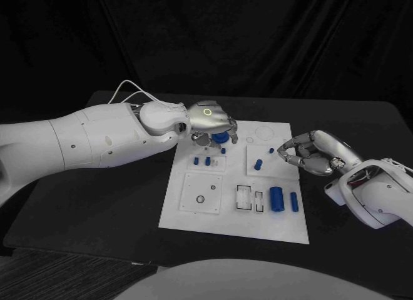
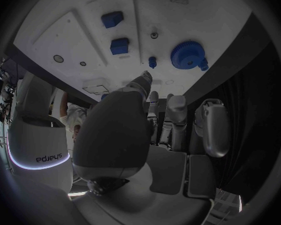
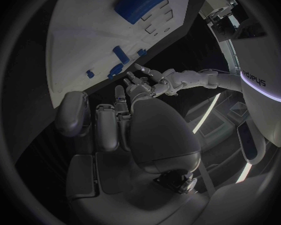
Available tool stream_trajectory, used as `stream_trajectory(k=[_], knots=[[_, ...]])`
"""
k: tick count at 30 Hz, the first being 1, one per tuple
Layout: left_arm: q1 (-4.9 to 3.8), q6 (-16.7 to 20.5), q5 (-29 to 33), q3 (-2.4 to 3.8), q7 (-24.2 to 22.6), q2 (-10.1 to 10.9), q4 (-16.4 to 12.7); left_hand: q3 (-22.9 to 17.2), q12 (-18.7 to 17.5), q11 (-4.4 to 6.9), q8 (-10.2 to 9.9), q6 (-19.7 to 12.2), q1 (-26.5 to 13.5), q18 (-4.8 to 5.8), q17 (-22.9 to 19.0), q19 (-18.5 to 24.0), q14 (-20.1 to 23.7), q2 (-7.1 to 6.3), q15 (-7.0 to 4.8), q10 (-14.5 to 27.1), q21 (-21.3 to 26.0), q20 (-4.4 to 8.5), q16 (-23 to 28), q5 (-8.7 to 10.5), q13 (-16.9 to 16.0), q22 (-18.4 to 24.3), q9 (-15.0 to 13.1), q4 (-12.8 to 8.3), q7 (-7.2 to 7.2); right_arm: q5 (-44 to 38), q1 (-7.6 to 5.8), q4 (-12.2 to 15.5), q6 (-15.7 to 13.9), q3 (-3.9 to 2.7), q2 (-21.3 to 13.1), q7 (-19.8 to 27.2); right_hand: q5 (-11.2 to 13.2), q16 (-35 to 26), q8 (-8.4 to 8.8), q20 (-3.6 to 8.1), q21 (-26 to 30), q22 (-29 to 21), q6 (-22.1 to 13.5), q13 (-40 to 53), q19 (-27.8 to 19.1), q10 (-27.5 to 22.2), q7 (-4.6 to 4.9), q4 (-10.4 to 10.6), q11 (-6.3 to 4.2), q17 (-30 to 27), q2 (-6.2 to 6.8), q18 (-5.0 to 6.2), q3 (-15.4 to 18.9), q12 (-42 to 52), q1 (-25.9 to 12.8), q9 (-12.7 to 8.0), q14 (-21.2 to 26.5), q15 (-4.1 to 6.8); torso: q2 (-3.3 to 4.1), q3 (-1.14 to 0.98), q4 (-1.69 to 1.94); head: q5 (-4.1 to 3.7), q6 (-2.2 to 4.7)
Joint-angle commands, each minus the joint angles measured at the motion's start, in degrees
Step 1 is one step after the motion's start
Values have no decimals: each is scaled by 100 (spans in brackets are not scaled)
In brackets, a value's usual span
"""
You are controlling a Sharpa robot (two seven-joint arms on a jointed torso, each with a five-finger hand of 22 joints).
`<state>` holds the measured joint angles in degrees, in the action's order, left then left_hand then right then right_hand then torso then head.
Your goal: Assemble the parts on the task board
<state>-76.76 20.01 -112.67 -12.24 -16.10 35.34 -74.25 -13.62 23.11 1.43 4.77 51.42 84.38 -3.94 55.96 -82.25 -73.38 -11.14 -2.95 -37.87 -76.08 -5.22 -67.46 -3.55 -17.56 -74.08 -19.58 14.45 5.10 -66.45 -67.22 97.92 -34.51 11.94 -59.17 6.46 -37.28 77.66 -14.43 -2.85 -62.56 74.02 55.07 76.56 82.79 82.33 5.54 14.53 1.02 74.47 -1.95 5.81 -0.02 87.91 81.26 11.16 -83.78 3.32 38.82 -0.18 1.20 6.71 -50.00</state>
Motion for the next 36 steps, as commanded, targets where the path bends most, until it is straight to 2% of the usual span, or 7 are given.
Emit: stream_trajectory(k=[1,10,14,27,28,31,36], knots=[[59,-254,-126,7,-102,-71,43,-12,85,30,97,107,-21,90,-88,5,117,35,-15,-14,-31,4,-127,-58,94,-1174,69,-35,-33,-64,-3,0,53,-3,3,25,-83,-41,-94,19,4,909,-10,832,9,356,-38,-36,-55,306,82,-65,-159,-275,16,89,-358,17,11,7,5,-31,0],[141,-492,-128,8,12,-162,112,-18,157,20,80,120,-62,82,-198,27,163,50,-16,-165,10,2,-149,-44,135,-1163,110,-59,-82,-65,9,-36,114,-3,17,15,-91,-48,-93,20,29,903,-10,826,2,350,-38,-39,-57,299,79,-61,-168,-282,26,89,-357,19,1,1,4,-41,0],[159,-518,-129,8,34,-188,132,-79,166,10,61,126,-13,80,-268,29,179,83,-8,-234,22,1,-197,-241,190,-1162,148,-155,-89,-65,13,-49,136,-2,24,4,-96,-52,-93,20,46,899,-10,822,-2,347,-38,-38,-57,295,76,-58,-173,-286,29,89,-356,19,2,3,-1,-27,0],[197,-559,-129,8,110,-243,235,-254,129,29,77,233,34,81,-400,19,206,153,-21,-393,21,0,-270,-589,313,-1166,192,-310,-162,-65,18,-85,231,-2,37,-60,-103,-65,-93,21,74,891,-9,824,-10,348,-37,-34,-56,282,72,-52,-178,-285,28,90,-353,19,1,3,1,-28,0],[205,-548,-129,8,114,-251,255,-336,109,36,80,264,54,79,-438,23,216,157,-24,-483,30,2,-288,-723,358,-1163,206,-370,-190,-65,19,-87,241,-2,38,-67,-105,-72,-94,21,87,888,-8,821,-14,345,-37,-33,-56,276,69,-50,-180,-289,28,90,-351,19,-1,4,0,-28,0],[232,-549,-129,8,125,-271,303,-441,88,58,97,323,73,81,-474,14,221,153,-39,-623,19,4,-311,-833,406,-1168,213,-435,-252,-65,19,-94,265,-2,39,-88,-106,-74,-94,21,99,885,-7,819,-17,344,-37,-32,-56,274,68,-48,-181,-290,28,90,-351,19,-2,2,2,-42,0],[260,-566,-129,9,153,-304,367,-617,-33,130,114,429,43,78,-562,19,244,114,-93,-748,33,7,-334,-880,504,-1164,227,-521,-322,-65,20,-100,298,-2,38,-118,-107,-84,-95,21,116,881,-6,814,-22,340,-38,-31,-56,264,68,-45,-182,-295,29,91,-348,19,1,3,3,-49,0]])
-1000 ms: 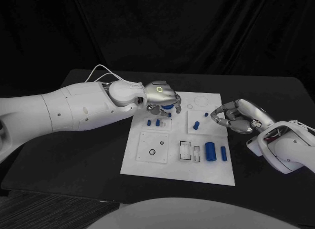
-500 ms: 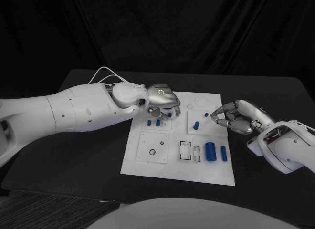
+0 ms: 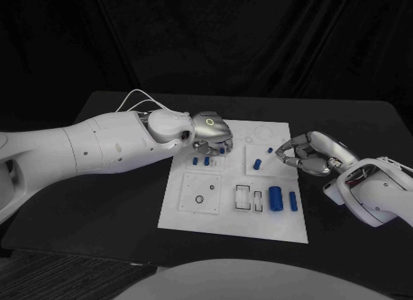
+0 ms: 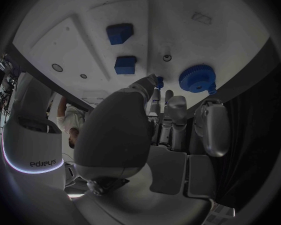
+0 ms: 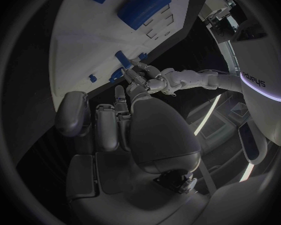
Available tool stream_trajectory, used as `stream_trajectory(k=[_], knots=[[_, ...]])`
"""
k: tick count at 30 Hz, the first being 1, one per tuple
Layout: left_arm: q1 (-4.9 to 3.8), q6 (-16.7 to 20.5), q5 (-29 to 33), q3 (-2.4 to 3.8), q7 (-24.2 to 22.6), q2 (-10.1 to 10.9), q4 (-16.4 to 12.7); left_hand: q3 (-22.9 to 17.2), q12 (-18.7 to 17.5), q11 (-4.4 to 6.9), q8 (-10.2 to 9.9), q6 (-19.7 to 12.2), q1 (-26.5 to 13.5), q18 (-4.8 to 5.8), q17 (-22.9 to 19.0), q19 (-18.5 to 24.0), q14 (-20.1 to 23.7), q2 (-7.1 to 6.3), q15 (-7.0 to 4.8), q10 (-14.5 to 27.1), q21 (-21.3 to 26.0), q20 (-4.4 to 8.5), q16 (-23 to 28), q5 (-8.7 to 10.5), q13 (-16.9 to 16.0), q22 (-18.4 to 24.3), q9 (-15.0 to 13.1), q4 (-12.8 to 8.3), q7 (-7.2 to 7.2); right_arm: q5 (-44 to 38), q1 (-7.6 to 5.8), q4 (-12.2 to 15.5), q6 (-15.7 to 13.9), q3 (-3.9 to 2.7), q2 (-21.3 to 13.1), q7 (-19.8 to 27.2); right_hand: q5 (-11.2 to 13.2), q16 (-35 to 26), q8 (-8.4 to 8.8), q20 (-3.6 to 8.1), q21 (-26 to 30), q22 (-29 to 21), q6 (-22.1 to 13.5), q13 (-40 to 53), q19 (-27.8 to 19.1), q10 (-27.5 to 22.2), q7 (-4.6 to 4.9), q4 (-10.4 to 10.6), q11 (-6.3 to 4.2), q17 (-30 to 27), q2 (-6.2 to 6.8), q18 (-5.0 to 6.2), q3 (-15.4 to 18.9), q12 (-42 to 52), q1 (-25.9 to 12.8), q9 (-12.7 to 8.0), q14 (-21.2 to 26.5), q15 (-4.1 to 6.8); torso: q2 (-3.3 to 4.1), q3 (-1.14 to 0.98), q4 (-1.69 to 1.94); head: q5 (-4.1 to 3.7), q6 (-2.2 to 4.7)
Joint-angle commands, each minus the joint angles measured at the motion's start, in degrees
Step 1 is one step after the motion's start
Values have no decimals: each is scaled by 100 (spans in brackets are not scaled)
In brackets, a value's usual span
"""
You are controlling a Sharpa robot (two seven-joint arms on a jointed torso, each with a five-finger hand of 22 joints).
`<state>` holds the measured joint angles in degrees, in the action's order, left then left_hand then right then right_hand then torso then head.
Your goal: Assemble the parts on the task board
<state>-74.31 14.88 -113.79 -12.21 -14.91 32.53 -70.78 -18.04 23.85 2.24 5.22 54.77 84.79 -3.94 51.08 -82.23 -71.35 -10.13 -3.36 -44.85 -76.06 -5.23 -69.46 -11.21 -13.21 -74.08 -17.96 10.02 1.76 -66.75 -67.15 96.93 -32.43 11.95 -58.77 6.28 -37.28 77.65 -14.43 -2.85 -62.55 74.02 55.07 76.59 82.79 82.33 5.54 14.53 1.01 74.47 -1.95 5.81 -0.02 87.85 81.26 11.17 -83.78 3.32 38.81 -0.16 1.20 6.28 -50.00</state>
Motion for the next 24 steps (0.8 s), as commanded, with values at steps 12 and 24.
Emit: stream_trajectory(k=[12,24], knots=[[37,-78,-16,6,83,-74,107,-486,-273,49,35,147,-15,75,-199,22,79,-36,-51,-174,47,17,-157,-301,197,-1160,105,-267,-3,-35,19,-19,140,-3,8,-144,-111,-95,-95,21,135,876,-5,804,-28,335,-38,-29,-56,253,64,-42,-188,-296,31,90,-345,19,2,5,0,2,0],[40,-71,-16,6,124,-81,110,-640,-353,65,271,597,-274,71,-382,35,127,57,-62,-487,79,23,-167,-52,284,-1152,-32,-351,-85,-35,22,-23,155,-3,13,-167,-118,-107,-95,22,165,868,-4,801,-37,331,-40,-31,-57,242,55,-37,-204,-301,43,92,-340,19,2,-1,1,13,0]])
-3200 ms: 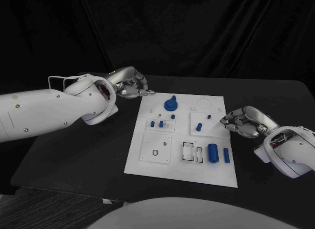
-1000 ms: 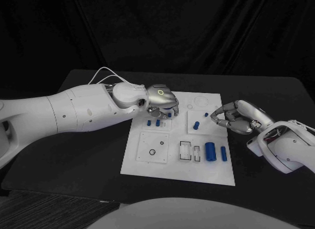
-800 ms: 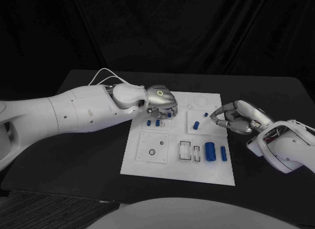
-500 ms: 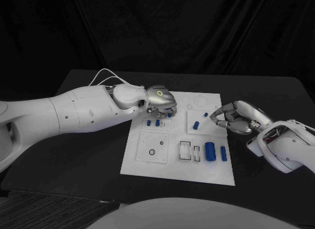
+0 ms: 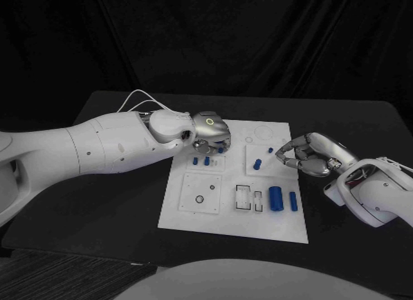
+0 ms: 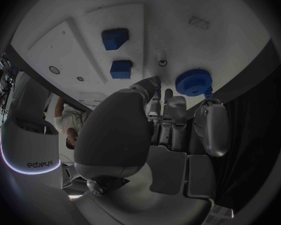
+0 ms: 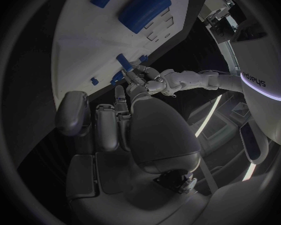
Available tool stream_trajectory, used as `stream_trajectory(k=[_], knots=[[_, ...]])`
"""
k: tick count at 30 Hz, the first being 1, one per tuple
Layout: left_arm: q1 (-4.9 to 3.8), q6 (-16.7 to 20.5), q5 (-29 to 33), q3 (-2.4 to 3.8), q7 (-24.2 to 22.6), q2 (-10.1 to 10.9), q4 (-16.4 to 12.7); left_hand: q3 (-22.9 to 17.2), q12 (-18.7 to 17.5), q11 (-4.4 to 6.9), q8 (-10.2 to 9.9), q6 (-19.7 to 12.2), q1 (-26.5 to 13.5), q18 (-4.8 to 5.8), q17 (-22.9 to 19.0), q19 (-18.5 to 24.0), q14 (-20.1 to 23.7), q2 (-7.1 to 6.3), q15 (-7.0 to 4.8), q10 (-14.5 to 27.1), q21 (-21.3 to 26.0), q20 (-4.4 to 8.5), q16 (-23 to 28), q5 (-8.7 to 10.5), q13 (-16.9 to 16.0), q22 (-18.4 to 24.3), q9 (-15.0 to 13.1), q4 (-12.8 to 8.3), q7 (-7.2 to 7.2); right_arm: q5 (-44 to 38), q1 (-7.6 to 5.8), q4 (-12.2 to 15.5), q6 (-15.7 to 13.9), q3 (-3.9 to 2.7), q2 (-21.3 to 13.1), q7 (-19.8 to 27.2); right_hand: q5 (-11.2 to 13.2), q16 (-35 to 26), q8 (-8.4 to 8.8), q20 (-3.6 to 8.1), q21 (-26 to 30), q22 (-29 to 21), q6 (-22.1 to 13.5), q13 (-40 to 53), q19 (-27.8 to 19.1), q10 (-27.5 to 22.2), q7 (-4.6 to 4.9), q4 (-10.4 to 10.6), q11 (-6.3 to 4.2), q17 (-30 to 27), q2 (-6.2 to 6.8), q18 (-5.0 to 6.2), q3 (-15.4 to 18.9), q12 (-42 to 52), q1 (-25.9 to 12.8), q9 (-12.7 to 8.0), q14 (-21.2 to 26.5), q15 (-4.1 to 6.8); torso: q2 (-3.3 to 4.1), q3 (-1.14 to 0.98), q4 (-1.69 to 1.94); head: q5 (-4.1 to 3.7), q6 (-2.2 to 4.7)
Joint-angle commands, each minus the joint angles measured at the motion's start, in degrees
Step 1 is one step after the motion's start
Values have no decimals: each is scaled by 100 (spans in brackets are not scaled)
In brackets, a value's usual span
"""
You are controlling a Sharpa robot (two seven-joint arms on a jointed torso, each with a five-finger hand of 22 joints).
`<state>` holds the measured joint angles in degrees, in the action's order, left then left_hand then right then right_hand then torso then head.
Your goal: Assemble the parts on the task board
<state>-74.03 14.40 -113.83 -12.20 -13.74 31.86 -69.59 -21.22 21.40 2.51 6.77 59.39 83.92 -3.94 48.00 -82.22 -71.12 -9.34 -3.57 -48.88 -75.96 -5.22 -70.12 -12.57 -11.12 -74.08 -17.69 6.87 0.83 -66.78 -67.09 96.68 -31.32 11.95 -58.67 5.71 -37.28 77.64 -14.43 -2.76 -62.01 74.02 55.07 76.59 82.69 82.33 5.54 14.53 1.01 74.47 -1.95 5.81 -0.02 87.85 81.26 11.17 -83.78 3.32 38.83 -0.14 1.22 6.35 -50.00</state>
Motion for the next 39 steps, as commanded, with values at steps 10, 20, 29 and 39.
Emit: stream_trajectory(k=[10,20,29,39], knots=[[14,-57,-12,6,2,-23,-14,-303,-138,52,61,54,-258,65,-166,51,142,-50,-49,-147,105,20,-77,200,99,-1143,-58,-54,46,-32,20,-11,60,-3,14,-130,-122,-118,-94,13,138,861,-8,793,-37,324,-40,-42,-58,231,53,-33,-220,-309,64,92,-335,20,-1,-4,2,10,0],[18,-111,-12,6,-4,-29,-13,-314,-139,59,46,32,-256,60,-222,65,169,-42,-56,-199,132,19,-59,224,103,-1136,-61,-82,49,-32,22,-21,76,-3,19,-146,-122,-119,-95,13,149,858,-8,791,-41,322,-40,-49,-59,231,52,-32,-230,-312,77,93,-334,20,-1,-3,1,16,0],[26,-69,-12,6,-45,-35,-3,-355,-26,70,205,323,-232,76,-244,22,146,58,-51,-663,65,21,-99,106,63,-1159,-172,-196,-5,-32,22,-21,100,-3,19,-168,-123,-124,-96,14,151,858,-7,793,-42,324,-41,-55,-59,227,52,-32,-237,-310,86,94,-332,20,0,-3,-1,29,0],[29,302,14,6,-61,114,-109,-356,-4,32,292,549,-156,118,-265,-99,54,144,9,-1236,-133,29,-151,76,34,-1217,-268,-382,-85,-32,23,-15,151,-3,12,-205,-123,-149,-97,14,205,844,-5,771,-57,305,-41,-63,-59,202,50,-22,-248,-332,100,96,-326,21,1,0,-2,43,0]])
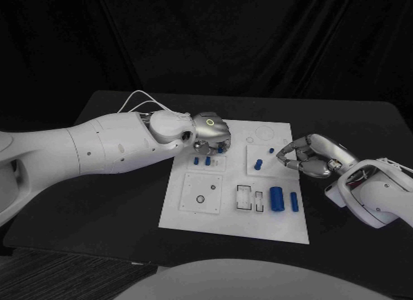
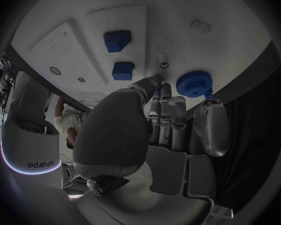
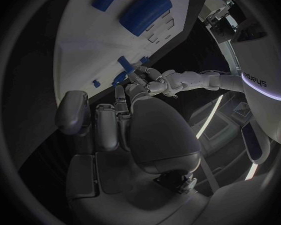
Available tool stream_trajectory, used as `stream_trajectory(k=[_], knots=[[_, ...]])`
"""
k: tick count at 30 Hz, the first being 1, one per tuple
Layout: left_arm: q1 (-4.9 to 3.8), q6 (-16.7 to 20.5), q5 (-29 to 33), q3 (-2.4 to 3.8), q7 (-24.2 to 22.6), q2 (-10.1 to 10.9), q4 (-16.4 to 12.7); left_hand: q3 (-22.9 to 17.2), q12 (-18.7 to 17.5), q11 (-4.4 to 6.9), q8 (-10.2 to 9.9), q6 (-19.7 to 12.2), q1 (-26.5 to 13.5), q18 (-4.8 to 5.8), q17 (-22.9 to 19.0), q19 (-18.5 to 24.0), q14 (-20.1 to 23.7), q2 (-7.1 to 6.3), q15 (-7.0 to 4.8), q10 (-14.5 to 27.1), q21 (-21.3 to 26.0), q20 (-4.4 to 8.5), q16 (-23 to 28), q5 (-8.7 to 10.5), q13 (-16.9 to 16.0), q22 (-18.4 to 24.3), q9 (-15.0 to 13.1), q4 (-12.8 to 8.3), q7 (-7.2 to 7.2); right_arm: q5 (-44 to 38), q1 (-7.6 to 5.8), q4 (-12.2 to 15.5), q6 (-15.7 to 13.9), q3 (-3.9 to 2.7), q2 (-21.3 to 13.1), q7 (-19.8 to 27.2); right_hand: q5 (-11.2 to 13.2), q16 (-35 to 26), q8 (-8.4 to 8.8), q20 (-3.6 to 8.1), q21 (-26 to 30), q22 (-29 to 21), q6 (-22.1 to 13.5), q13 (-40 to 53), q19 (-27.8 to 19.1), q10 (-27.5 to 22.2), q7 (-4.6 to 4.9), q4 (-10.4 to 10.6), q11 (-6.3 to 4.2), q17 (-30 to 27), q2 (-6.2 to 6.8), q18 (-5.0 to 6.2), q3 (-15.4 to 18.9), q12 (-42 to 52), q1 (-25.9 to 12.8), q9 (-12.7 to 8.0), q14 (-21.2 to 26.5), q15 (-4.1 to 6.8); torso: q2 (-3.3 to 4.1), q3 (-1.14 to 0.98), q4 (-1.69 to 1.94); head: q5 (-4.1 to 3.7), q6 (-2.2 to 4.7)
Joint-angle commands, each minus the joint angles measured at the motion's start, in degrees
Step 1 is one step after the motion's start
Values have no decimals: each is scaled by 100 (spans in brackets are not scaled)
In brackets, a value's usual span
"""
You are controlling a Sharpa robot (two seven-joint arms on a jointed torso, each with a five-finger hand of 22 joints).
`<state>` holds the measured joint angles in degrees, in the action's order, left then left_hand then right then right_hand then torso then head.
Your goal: Assemble the parts on the task board
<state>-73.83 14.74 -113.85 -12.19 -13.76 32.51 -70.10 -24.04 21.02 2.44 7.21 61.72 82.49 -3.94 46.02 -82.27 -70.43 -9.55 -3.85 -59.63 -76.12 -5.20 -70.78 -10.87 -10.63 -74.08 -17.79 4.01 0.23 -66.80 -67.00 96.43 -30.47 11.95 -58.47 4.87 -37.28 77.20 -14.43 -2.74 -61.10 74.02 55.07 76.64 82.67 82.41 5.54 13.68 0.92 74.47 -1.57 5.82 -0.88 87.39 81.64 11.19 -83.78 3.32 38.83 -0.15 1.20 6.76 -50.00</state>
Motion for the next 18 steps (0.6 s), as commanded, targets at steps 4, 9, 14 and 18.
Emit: stream_trajectory(k=[4,9,14,18], knots=[[3,396,21,6,-5,186,-179,-72,13,14,255,367,-2,131,-89,-137,-60,163,42,-289,-189,31,-83,-83,-20,-1237,-274,-140,-48,-30,15,8,75,-3,-15,-131,-122,-106,-97,13,115,844,-5,767,-54,297,-41,22,-50,202,12,-23,-162,-286,61,94,-326,21,-1,-1,1,-5,0],[-34,492,24,6,87,394,-369,-69,-17,20,267,431,-23,134,-153,-152,-83,153,60,-400,-206,35,-55,-26,-24,-1241,-291,-155,-53,-30,16,-3,89,-3,-12,-145,-122,-113,-97,13,125,842,-6,765,-57,295,-40,20,-49,196,13,-21,-165,-289,65,94,-324,21,-4,-1,2,2,0],[-136,602,26,7,184,621,-567,-70,-30,26,267,443,-32,135,-178,-154,-82,153,68,-415,-208,35,-42,-8,-22,-1242,-294,-153,-49,-30,19,-22,104,-3,7,-157,-120,-118,-96,13,136,839,-8,757,-61,288,-38,18,-48,192,15,-19,-168,-297,68,94,-322,20,-11,-3,2,16,0],[-241,672,48,7,236,767,-689,-80,-56,42,267,465,-43,135,-189,-156,-96,152,89,-440,-209,36,-33,25,-19,-1242,-299,-149,-38,-30,23,-35,118,-3,23,-168,-120,-118,-96,13,136,839,-8,757,-61,288,-38,18,-48,192,15,-19,-168,-297,68,94,-322,20,-14,-7,4,21,0]])
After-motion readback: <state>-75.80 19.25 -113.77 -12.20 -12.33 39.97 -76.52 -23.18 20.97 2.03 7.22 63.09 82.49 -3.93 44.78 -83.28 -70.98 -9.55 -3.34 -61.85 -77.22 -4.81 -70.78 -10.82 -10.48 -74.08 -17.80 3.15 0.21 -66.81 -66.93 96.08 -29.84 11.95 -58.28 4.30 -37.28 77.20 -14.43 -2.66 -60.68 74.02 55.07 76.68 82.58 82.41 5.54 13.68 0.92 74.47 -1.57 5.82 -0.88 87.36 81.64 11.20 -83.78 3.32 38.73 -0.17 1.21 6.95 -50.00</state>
